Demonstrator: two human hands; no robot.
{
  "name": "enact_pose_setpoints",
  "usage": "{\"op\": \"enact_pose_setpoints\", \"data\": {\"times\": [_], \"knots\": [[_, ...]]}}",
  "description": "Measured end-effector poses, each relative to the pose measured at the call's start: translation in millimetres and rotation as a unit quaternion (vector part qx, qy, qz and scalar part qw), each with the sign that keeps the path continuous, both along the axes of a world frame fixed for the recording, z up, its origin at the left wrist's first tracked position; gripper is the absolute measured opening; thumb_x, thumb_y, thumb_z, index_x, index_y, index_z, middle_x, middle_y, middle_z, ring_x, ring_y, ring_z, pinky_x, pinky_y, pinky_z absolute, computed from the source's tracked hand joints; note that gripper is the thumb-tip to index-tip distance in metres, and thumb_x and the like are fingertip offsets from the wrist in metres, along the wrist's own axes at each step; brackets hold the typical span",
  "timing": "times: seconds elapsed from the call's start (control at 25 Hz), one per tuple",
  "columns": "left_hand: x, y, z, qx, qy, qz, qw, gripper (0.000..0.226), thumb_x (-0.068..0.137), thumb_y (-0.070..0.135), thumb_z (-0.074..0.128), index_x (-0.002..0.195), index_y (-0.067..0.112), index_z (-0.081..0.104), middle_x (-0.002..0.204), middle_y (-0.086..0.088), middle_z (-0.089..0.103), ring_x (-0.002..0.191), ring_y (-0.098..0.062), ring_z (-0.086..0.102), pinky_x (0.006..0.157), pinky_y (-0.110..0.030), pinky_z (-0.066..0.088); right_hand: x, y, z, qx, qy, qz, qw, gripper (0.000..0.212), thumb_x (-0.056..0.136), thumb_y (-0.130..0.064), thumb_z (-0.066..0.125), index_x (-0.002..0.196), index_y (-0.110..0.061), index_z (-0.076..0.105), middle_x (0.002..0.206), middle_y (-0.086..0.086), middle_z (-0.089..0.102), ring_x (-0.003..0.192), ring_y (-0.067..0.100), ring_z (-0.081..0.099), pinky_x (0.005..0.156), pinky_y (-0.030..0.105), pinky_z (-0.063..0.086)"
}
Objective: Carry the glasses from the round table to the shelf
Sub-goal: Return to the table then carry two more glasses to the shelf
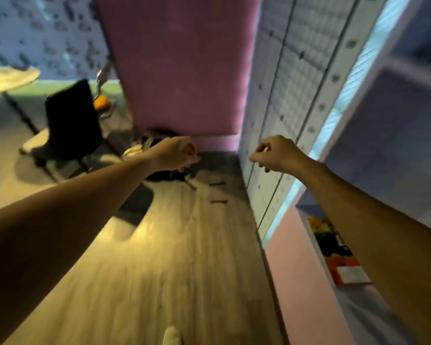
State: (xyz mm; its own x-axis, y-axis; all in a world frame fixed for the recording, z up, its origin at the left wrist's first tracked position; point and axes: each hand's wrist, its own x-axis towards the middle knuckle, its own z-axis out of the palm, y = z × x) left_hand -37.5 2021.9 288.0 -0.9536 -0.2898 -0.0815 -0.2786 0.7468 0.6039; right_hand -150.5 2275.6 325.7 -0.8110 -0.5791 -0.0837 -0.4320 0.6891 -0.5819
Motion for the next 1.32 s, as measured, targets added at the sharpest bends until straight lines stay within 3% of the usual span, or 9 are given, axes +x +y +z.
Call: {"op": "enact_pose_setpoints", "data": {"times": [0.2, 0.36, 0.48, 0.6, 0.68, 0.84, 1.0, 1.12, 1.32], "knots": [[217.7, -26.7, -191.3, 0.153, -0.190, 0.203, 0.948, 0.011, 0.090, 0.026, 0.068, 0.092, 0.017, 0.063, 0.082, -0.013, 0.071, 0.069, -0.023, 0.067, 0.059, -0.028, 0.051, 80.9, -31.4, -188.7, 0.103, -0.201, 0.064, 0.972, 0.006, 0.087, -0.022, 0.067, 0.088, -0.016, 0.064, 0.084, 0.007, 0.068, 0.075, 0.020, 0.066, 0.052, 0.023, 0.050], [362.2, 15.4, -286.5, 0.249, -0.332, 0.300, 0.859, 0.018, 0.091, 0.035, 0.063, 0.099, 0.019, 0.062, 0.083, -0.003, 0.070, 0.064, -0.014, 0.064, 0.049, -0.021, 0.044, 171.2, -14.0, -316.7, 0.265, -0.320, 0.091, 0.905, 0.009, 0.088, -0.021, 0.065, 0.089, -0.012, 0.068, 0.088, 0.014, 0.070, 0.083, 0.028, 0.068, 0.080, 0.046, 0.059], [430.0, 44.7, -323.3, 0.345, -0.361, 0.350, 0.792, 0.013, 0.094, 0.031, 0.061, 0.090, 0.019, 0.057, 0.081, -0.004, 0.065, 0.061, -0.014, 0.059, 0.049, -0.023, 0.042, 230.0, 7.3, -362.5, 0.389, -0.355, 0.158, 0.835, 0.016, 0.090, -0.025, 0.062, 0.100, -0.015, 0.070, 0.102, 0.010, 0.070, 0.093, 0.026, 0.066, 0.087, 0.041, 0.056], [460.0, 52.0, -340.3, 0.388, -0.334, 0.410, 0.755, 0.015, 0.094, 0.020, 0.063, 0.081, 0.013, 0.062, 0.080, -0.008, 0.065, 0.071, -0.017, 0.058, 0.065, -0.028, 0.045, 253.8, 1.3, -358.1, 0.441, -0.375, 0.160, 0.799, 0.014, 0.089, -0.030, 0.060, 0.089, -0.022, 0.071, 0.093, 0.002, 0.072, 0.084, 0.019, 0.065, 0.074, 0.031, 0.053], [465.2, 39.5, -343.7, 0.391, -0.313, 0.445, 0.743, 0.018, 0.095, 0.018, 0.060, 0.080, 0.010, 0.065, 0.079, -0.008, 0.066, 0.074, -0.019, 0.058, 0.067, -0.029, 0.043, 247.9, -21.8, -351.6, 0.421, -0.361, 0.136, 0.821, 0.012, 0.089, -0.028, 0.061, 0.085, -0.024, 0.071, 0.088, -0.001, 0.072, 0.081, 0.013, 0.064, 0.070, 0.027, 0.050], [461.6, -25.3, -340.0, 0.414, -0.313, 0.461, 0.719, 0.019, 0.098, 0.020, 0.056, 0.081, 0.012, 0.054, 0.063, -0.004, 0.057, 0.048, -0.014, 0.049, 0.043, -0.022, 0.034, 212.5, -110.1, -349.3, 0.347, -0.294, 0.084, 0.886, 0.016, 0.091, -0.019, 0.060, 0.078, -0.023, 0.069, 0.080, -0.003, 0.070, 0.076, 0.015, 0.063, 0.066, 0.027, 0.047], [442.2, -103.4, -338.4, 0.402, -0.286, 0.482, 0.724, 0.018, 0.098, 0.025, 0.055, 0.087, 0.011, 0.056, 0.073, -0.006, 0.061, 0.053, -0.016, 0.052, 0.044, -0.022, 0.034, 196.5, -201.2, -349.1, 0.315, -0.309, 0.114, 0.890, 0.015, 0.092, -0.018, 0.059, 0.083, -0.018, 0.070, 0.080, 0.002, 0.070, 0.076, 0.018, 0.064, 0.061, 0.027, 0.047], [419.5, -159.8, -342.4, 0.403, -0.262, 0.504, 0.717, 0.019, 0.098, 0.027, 0.056, 0.089, 0.011, 0.058, 0.077, -0.007, 0.063, 0.057, -0.016, 0.054, 0.046, -0.023, 0.036, 183.5, -282.8, -362.8, 0.309, -0.309, 0.146, 0.887, 0.012, 0.092, -0.017, 0.060, 0.086, -0.014, 0.070, 0.085, 0.002, 0.070, 0.081, 0.018, 0.064, 0.069, 0.030, 0.050], [375.0, -237.1, -335.4, 0.417, -0.254, 0.559, 0.671, 0.016, 0.097, 0.017, 0.058, 0.083, 0.010, 0.059, 0.071, -0.007, 0.061, 0.056, -0.017, 0.052, 0.050, -0.025, 0.039, 124.4, -416.9, -367.6, 0.307, -0.294, 0.176, 0.888, 0.014, 0.087, -0.019, 0.062, 0.075, -0.018, 0.069, 0.070, 0.001, 0.069, 0.069, 0.021, 0.064, 0.067, 0.036, 0.052]]}}
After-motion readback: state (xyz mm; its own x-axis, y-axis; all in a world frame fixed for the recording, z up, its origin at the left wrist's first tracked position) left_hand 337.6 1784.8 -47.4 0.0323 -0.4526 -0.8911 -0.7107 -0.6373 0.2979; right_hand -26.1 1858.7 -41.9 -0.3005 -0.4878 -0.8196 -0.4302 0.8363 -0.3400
